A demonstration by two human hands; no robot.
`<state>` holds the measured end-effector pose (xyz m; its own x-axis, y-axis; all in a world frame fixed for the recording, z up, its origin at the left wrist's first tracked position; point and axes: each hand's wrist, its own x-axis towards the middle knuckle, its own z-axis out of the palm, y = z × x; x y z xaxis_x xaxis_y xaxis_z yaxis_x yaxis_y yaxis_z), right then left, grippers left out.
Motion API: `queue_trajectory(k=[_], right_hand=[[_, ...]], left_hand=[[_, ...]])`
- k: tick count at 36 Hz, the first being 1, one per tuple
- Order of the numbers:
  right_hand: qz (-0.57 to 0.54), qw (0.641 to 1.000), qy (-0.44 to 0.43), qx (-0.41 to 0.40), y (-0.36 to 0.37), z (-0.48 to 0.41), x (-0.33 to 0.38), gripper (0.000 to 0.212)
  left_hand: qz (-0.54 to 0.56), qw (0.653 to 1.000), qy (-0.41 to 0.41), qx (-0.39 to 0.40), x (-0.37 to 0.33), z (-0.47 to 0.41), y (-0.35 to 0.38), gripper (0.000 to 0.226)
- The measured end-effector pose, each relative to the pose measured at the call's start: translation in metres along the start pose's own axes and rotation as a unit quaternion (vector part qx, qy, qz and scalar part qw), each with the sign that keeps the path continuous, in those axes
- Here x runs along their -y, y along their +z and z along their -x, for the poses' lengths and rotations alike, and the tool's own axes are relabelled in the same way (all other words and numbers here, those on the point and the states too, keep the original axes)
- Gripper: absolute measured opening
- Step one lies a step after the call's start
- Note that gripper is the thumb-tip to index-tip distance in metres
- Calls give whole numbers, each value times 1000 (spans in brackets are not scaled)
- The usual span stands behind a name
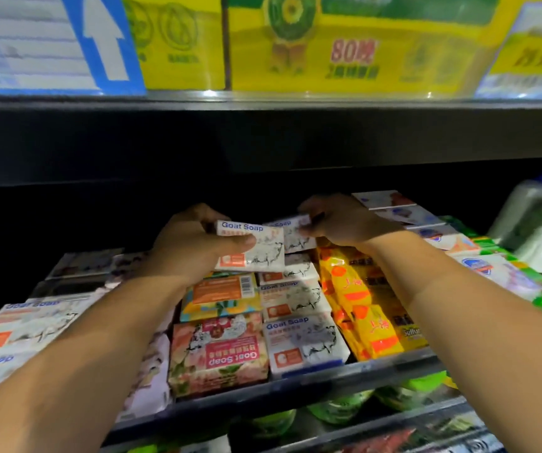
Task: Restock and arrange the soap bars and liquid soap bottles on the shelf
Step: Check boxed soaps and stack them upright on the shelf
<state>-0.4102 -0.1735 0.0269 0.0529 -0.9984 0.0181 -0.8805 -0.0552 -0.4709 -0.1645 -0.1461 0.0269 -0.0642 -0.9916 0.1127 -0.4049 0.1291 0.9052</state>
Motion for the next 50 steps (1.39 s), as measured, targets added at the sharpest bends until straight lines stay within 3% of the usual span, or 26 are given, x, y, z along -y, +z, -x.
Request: queue_trajectory(k=[7, 12, 17, 21, 23, 27, 29, 32, 35, 39, 42, 45, 48, 50], right_hand=[[-95, 995, -11, 18, 21, -8, -8, 35], [-9, 1000, -18, -21, 29, -13, -17, 13], [24, 999, -18, 28, 34, -12, -21, 21], [108, 992, 5, 59, 39, -15, -23, 49], [51, 997, 9, 58, 39, -13, -24, 61], [-67, 997, -47, -4, 31, 1, -22, 56], [-112, 990, -86, -30, 25, 8, -18, 57], [-208, 966, -154, -7, 18, 16, -13, 73], [-196, 964, -181, 11, 20, 18, -9, 90], [-172, 966, -190, -10, 26, 17, 1, 85], [-131, 973, -183, -59, 23, 15, 2, 73], [-136, 977, -154, -46, 20, 15, -3, 68], [-97, 985, -138, -42, 20, 14, -8, 62], [-73, 989, -120, -48, 20, 14, -10, 55]], left_hand=[[-17, 1000, -9, -1, 4, 1, -7, 34], [-66, 998, 9, 0, -3, 2, -16, 34], [-108, 993, 33, 19, -14, -3, -24, 30], [-88, 996, 26, 23, -17, -16, -21, 27], [-78, 997, 23, 17, -17, -22, -17, 30], [-23, 1000, 12, 14, -6, -27, -7, 28], [13, 1000, 11, 9, 1, -28, -5, 26], [46, 999, 12, 7, 7, -29, -3, 25], [72, 997, 15, 1, 11, -29, -1, 26], [66, 997, 39, -6, 16, -30, 0, 38], [40, 997, 64, -2, 17, -28, 2, 32], [-8, 997, 75, 29, 15, -25, 6, 26], [-129, 985, 87, 77, 13, -23, 9, 38], [-187, 973, 84, 102, 14, -22, 9, 58]])
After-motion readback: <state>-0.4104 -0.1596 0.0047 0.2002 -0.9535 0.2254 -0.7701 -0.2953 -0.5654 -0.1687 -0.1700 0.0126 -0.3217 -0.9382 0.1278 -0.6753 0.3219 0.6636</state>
